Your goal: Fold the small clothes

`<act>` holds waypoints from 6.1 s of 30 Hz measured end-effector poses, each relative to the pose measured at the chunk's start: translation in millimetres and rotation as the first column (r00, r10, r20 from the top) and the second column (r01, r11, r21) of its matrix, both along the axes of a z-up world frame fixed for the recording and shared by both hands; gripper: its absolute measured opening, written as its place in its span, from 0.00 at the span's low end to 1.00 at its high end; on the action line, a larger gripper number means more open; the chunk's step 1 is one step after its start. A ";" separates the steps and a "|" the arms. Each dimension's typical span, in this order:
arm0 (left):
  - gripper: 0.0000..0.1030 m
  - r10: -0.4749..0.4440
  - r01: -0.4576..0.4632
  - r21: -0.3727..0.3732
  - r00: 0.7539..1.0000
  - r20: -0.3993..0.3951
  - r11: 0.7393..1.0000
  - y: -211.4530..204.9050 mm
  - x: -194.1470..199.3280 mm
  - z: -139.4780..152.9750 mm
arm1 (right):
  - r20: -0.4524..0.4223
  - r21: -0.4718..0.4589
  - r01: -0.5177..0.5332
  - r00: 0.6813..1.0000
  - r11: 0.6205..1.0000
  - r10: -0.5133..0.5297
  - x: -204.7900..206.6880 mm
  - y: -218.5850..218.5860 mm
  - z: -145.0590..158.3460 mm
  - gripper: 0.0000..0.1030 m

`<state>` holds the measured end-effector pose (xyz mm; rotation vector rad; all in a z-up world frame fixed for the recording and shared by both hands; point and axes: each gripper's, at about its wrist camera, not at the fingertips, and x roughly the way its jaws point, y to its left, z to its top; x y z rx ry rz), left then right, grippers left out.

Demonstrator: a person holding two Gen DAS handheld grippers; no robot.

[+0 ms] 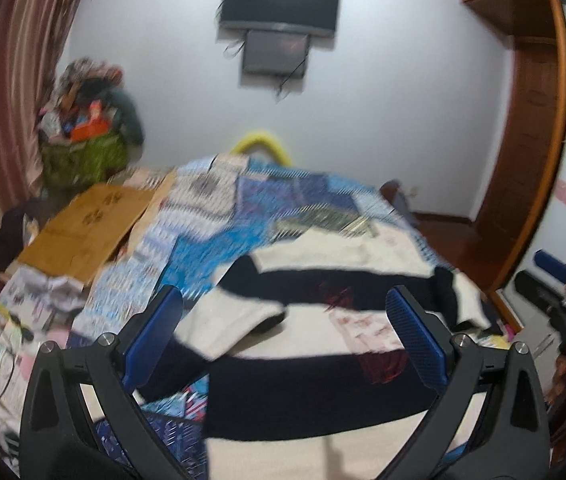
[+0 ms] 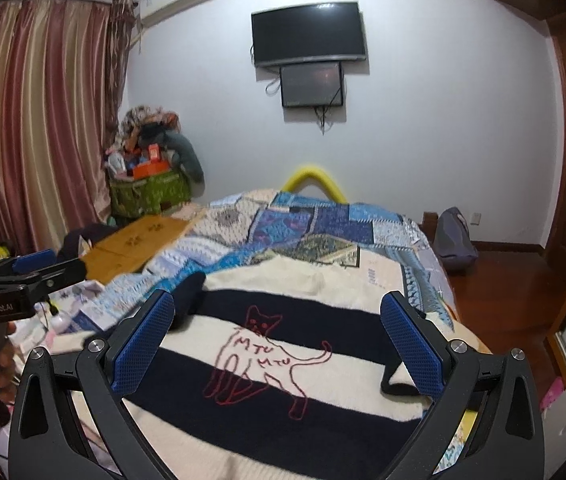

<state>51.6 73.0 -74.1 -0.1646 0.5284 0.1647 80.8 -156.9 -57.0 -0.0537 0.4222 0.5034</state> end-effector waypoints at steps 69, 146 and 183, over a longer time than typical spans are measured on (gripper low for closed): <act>0.06 0.127 -0.140 -0.152 0.987 -0.094 0.978 118.9 174.7 5.1 | -0.400 -0.225 -0.059 0.916 0.973 -0.037 156.4 -30.3 -124.0 0.70; 0.68 -0.077 0.036 -0.087 0.845 -0.528 0.996 89.3 163.6 -156.9 | -0.351 -0.358 -0.428 0.885 0.830 0.305 144.7 151.0 -109.6 0.07; 0.68 -0.059 0.063 -0.008 0.867 -0.495 0.998 64.9 160.0 -106.2 | -0.233 -0.236 0.156 0.949 0.959 -0.211 124.3 -128.7 -38.3 0.16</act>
